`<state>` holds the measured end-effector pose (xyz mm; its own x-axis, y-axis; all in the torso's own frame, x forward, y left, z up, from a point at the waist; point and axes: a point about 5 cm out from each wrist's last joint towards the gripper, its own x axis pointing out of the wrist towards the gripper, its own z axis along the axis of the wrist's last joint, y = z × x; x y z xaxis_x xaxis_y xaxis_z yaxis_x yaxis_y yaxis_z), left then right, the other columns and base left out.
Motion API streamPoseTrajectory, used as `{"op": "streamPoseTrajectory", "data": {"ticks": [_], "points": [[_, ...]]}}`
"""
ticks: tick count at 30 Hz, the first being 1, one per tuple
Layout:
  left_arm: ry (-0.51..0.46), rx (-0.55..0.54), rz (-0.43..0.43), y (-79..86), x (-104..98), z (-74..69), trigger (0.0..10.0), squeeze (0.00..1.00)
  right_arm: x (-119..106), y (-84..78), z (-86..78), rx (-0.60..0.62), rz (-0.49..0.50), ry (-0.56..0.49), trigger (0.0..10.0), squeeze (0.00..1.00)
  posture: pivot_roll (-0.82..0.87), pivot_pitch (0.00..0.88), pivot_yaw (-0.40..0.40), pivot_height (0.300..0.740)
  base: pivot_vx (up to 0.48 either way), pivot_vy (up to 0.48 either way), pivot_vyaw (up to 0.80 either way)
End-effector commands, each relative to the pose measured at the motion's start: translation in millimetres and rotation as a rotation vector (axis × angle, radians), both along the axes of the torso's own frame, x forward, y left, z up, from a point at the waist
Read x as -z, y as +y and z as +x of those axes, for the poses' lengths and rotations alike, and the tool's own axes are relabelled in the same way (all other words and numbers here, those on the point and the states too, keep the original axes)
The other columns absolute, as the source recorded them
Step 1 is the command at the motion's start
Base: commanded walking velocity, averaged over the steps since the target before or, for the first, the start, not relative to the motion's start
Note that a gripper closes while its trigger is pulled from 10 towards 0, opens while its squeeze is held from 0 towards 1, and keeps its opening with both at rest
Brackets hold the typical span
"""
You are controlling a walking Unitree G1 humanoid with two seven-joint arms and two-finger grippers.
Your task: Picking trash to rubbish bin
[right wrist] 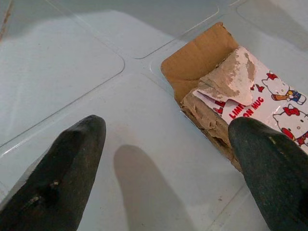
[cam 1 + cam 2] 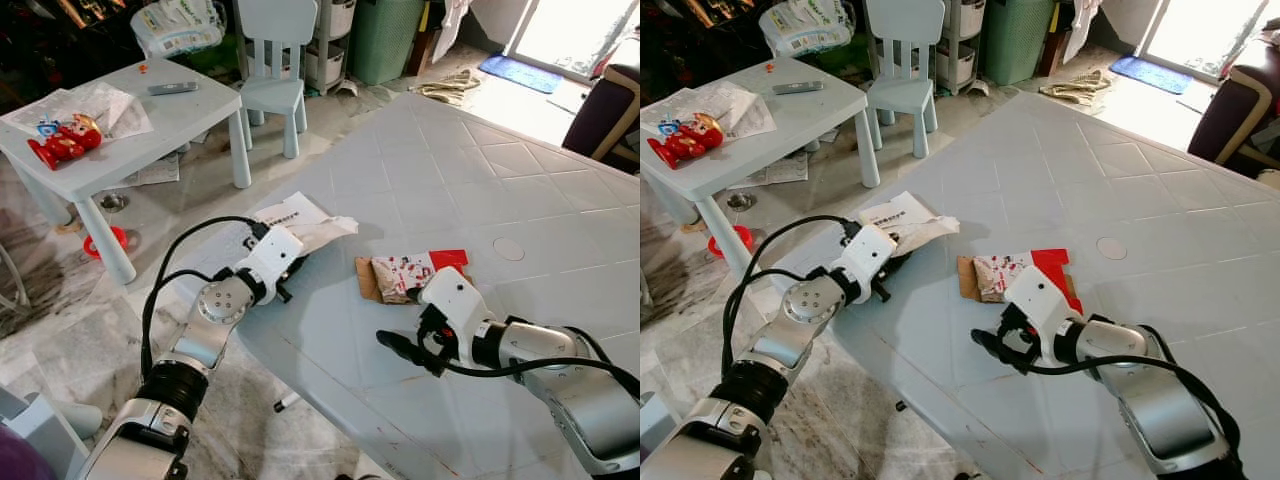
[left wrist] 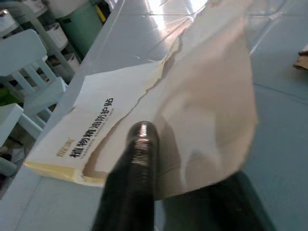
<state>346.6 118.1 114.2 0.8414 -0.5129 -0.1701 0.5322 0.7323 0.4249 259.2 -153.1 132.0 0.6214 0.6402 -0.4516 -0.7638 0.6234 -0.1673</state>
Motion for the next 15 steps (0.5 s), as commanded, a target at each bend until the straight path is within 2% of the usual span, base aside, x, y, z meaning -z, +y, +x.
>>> {"op": "streamPoseTrajectory", "data": {"ticks": [1, 10, 15], "points": [[-0.014, -0.003, -0.01, -0.7, -4, 2.7, 0.0, 0.0, -3, -0.1, -0.1, -0.009, -0.006, -0.012, 10.0, 0.0, -0.07, 0.119, -0.105, 0.74, 0.0, 0.0, 0.0], [-0.056, -0.029, -0.04, -0.2, -11, 5.1, 0.0, 0.0, -3, -0.1, -0.2, -0.009, -0.008, -0.015, 10.0, 0.0, -0.07, 0.119, -0.105, 0.74, 0.0, 0.0, 0.0], [-0.166, -0.095, -0.085, 4.8, -27, 8.0, 0.0, 0.0, -13, 0.1, 6.6, 0.016, 0.02, -0.092, 10.0, 0.0, -0.07, 0.119, -0.104, 0.74, 0.0, 0.0, 0.0]]}}
